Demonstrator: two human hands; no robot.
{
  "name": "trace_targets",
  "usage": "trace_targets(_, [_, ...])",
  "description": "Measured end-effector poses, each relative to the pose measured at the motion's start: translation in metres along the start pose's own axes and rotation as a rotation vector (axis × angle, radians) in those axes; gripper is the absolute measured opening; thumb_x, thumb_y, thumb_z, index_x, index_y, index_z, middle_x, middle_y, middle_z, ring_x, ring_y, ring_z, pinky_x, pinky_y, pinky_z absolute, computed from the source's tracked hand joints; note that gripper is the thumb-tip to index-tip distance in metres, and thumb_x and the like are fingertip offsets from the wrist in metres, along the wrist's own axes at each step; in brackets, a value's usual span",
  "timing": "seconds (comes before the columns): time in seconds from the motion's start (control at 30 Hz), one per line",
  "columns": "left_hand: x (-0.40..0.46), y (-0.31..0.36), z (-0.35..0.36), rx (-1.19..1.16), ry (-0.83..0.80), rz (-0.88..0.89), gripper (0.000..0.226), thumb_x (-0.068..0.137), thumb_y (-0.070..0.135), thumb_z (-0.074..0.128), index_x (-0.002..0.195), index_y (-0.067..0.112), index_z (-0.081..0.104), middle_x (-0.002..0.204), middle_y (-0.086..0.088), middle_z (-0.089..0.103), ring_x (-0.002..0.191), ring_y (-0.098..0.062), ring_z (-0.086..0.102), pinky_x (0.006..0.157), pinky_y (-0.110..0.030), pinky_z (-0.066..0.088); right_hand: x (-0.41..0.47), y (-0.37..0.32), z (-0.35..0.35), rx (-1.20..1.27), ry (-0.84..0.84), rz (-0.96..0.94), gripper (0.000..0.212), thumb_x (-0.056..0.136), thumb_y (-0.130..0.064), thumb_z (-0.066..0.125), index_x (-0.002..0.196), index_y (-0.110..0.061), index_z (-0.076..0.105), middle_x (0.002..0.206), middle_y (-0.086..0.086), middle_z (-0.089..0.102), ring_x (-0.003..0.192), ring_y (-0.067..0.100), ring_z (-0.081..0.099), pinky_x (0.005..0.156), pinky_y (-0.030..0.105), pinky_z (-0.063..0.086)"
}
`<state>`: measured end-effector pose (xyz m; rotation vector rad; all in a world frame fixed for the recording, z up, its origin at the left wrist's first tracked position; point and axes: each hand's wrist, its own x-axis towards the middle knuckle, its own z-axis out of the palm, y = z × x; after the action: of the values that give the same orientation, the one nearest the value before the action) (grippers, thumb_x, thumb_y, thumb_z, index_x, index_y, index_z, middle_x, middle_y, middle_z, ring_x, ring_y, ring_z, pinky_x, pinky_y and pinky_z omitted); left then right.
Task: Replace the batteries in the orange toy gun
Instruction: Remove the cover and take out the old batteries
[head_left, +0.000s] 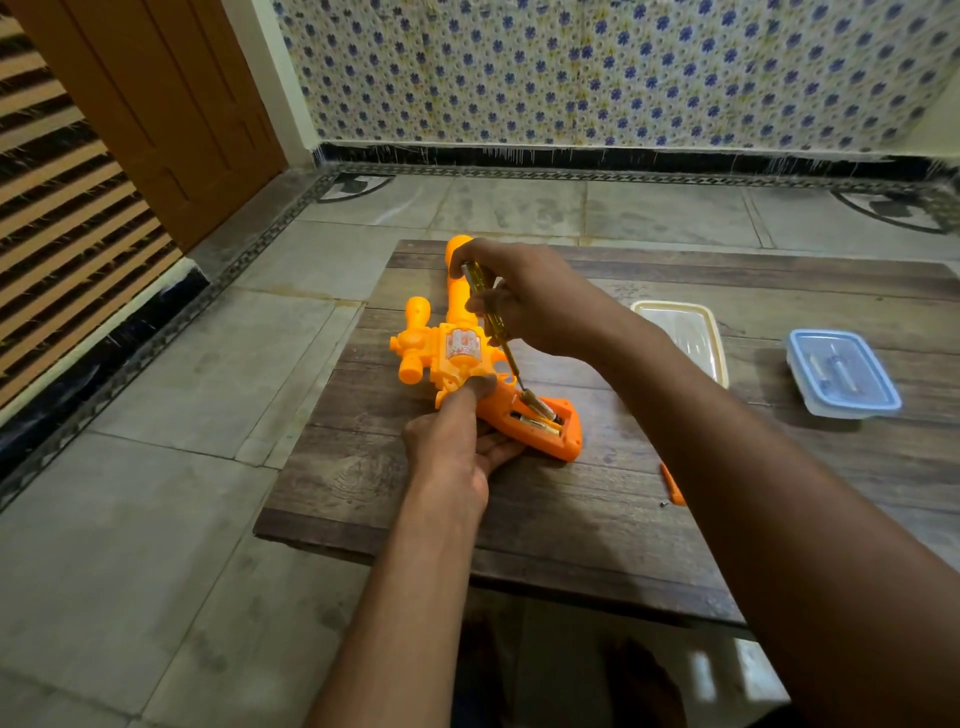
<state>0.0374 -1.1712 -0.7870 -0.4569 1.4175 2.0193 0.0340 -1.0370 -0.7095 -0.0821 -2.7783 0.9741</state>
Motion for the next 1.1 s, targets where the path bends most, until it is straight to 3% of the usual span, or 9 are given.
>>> trace_targets(0.13, [-0.001, 0.0, 0.0, -0.005, -0.007, -0.002, 0.017, 0.086, 0.012, 0.077, 0.098, 0.01, 0.065, 0.095, -0.021, 0.073, 0.078, -0.033, 0.074, 0.061, -0.046, 0.064, -0.001, 0.002, -0.003, 0.037, 0.04, -0.002, 0.036, 0.099, -0.001, 0.059, 0.133, -0.015, 0.058, 0.106, 0.008, 0.063, 0.089, 0.023, 0.069, 0.072, 0.049, 0.063])
trace_targets(0.33, [0.0, 0.001, 0.0, -0.004, -0.012, -0.021, 0.023, 0.086, 0.013, 0.077, 0.105, 0.01, 0.065, 0.097, -0.021, 0.074, 0.08, -0.033, 0.074, 0.06, -0.045, 0.064, -0.01, 0.008, -0.003, 0.151, 0.132, -0.016, 0.039, 0.104, -0.002, 0.051, 0.14, -0.014, 0.05, 0.103, 0.01, 0.06, 0.08, 0.02, 0.072, 0.063, 0.036, 0.065])
trace_targets(0.4, [0.0, 0.001, 0.0, -0.002, -0.013, -0.025, 0.019, 0.087, 0.013, 0.076, 0.102, 0.011, 0.064, 0.098, -0.021, 0.074, 0.081, -0.034, 0.074, 0.06, -0.045, 0.063, -0.014, 0.012, -0.003, 0.152, 0.168, -0.031, 0.04, 0.104, -0.001, 0.05, 0.142, -0.015, 0.05, 0.092, -0.003, 0.057, 0.073, 0.008, 0.068, 0.061, 0.025, 0.062])
trace_targets(0.47, [0.0, 0.001, 0.0, -0.001, -0.016, -0.027, 0.015, 0.088, 0.012, 0.074, 0.099, 0.011, 0.064, 0.095, -0.021, 0.073, 0.078, -0.033, 0.073, 0.054, -0.043, 0.063, -0.018, 0.014, -0.003, 0.083, 0.186, -0.062, 0.04, 0.102, -0.003, 0.054, 0.14, -0.015, 0.054, 0.09, -0.019, 0.052, 0.073, -0.006, 0.057, 0.065, 0.008, 0.047])
trace_targets(0.5, [0.001, 0.001, 0.001, 0.001, -0.017, -0.027, 0.014, 0.088, 0.011, 0.074, 0.098, 0.01, 0.065, 0.094, -0.022, 0.073, 0.077, -0.033, 0.073, 0.052, -0.042, 0.062, -0.022, 0.014, -0.004, 0.042, 0.171, -0.063, 0.039, 0.1, -0.004, 0.057, 0.137, -0.015, 0.058, 0.091, -0.02, 0.053, 0.075, -0.006, 0.055, 0.066, 0.007, 0.041])
trace_targets(0.6, [0.002, 0.0, 0.0, 0.002, -0.021, -0.026, 0.015, 0.088, 0.012, 0.073, 0.101, 0.007, 0.067, 0.095, -0.023, 0.074, 0.078, -0.033, 0.074, 0.051, -0.04, 0.061, -0.034, 0.017, -0.006, -0.085, 0.051, -0.037, 0.042, 0.088, -0.011, 0.074, 0.128, -0.017, 0.065, 0.086, -0.013, 0.059, 0.073, 0.003, 0.054, 0.067, 0.023, 0.044])
trace_targets(0.77, [0.006, -0.002, -0.001, -0.008, -0.038, -0.024, 0.03, 0.088, 0.015, 0.075, 0.115, 0.007, 0.067, 0.101, -0.022, 0.076, 0.08, -0.032, 0.077, 0.053, -0.042, 0.062, -0.046, 0.022, 0.0, -0.167, -0.118, 0.037, 0.058, 0.073, -0.017, 0.085, 0.127, -0.024, 0.063, 0.091, -0.004, 0.073, 0.072, 0.001, 0.058, 0.065, 0.02, 0.047])
trace_targets(0.9, [0.007, -0.002, -0.002, -0.015, -0.04, -0.024, 0.032, 0.088, 0.015, 0.074, 0.117, 0.005, 0.065, 0.101, -0.023, 0.076, 0.08, -0.033, 0.077, 0.05, -0.04, 0.06, -0.044, 0.024, 0.004, -0.163, -0.113, 0.093, 0.053, 0.071, -0.015, 0.086, 0.12, -0.022, 0.068, 0.089, -0.001, 0.074, 0.079, 0.008, 0.065, 0.074, 0.034, 0.06])
trace_targets(1.1, [0.006, -0.001, -0.001, -0.018, -0.017, -0.031, 0.022, 0.087, 0.013, 0.075, 0.105, 0.007, 0.066, 0.095, -0.023, 0.075, 0.079, -0.033, 0.075, 0.052, -0.042, 0.062, -0.04, 0.017, -0.002, -0.046, 0.049, 0.124, 0.031, 0.067, -0.01, 0.085, 0.095, -0.009, 0.072, 0.079, -0.004, 0.078, 0.062, 0.001, 0.069, 0.059, 0.021, 0.052])
